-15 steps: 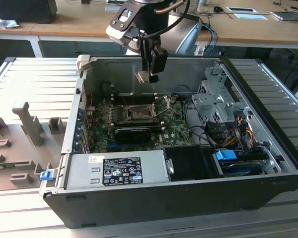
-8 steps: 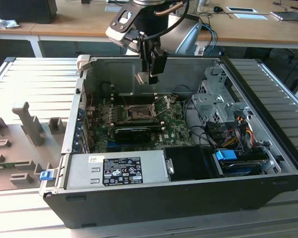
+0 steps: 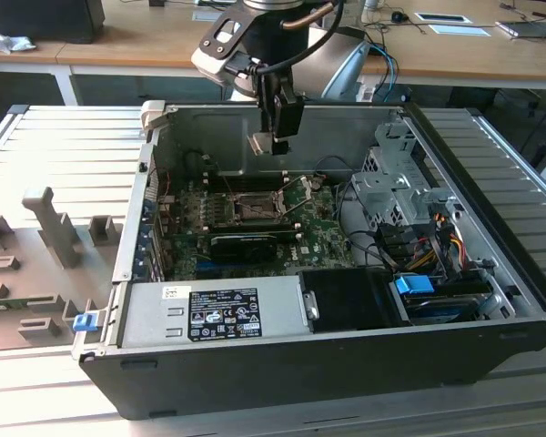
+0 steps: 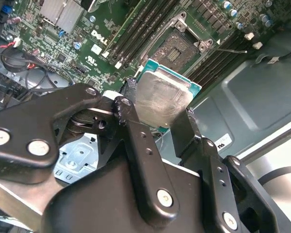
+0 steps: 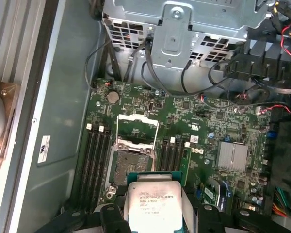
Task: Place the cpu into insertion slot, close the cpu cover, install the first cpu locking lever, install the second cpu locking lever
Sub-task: 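Place the cpu into insertion slot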
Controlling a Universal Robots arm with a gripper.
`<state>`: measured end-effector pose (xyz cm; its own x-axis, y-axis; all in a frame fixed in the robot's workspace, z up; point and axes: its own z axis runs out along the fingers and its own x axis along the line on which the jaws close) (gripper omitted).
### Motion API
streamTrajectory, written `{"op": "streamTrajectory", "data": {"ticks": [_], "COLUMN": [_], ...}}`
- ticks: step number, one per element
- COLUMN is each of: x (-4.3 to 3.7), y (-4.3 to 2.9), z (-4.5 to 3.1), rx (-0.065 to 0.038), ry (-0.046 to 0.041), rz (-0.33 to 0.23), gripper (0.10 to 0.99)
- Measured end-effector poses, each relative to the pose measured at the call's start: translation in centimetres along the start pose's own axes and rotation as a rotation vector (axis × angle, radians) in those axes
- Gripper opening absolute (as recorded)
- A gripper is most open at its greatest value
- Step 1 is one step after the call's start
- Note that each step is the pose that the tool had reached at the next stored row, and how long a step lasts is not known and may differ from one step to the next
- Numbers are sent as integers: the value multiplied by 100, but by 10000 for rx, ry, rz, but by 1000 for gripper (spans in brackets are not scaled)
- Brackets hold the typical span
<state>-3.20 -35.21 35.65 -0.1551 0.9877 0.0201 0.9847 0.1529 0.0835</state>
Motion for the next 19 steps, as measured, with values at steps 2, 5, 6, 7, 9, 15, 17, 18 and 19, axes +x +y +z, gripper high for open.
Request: {"op": "streamTrajectory", "data": {"ticks": [2,5,6,7,9,15,17,18,19], "x": [0,0,0,0,0,0,0,0,0], "y": [0,0,0,0,0,0,0,0,0], "z": [1,1,1,1,2,3,3,4,4], "rx": [-3,-8,-9,-10,-13,-21,-24,-27,-29], "ry": [-11,-29,-35,-42,-52,-87,-102,-110,-121], "rz": [134,354,421,502,625,1032,1210,1326,1443], "gripper": [529,529,529,529,529,529,529,529,529]}}
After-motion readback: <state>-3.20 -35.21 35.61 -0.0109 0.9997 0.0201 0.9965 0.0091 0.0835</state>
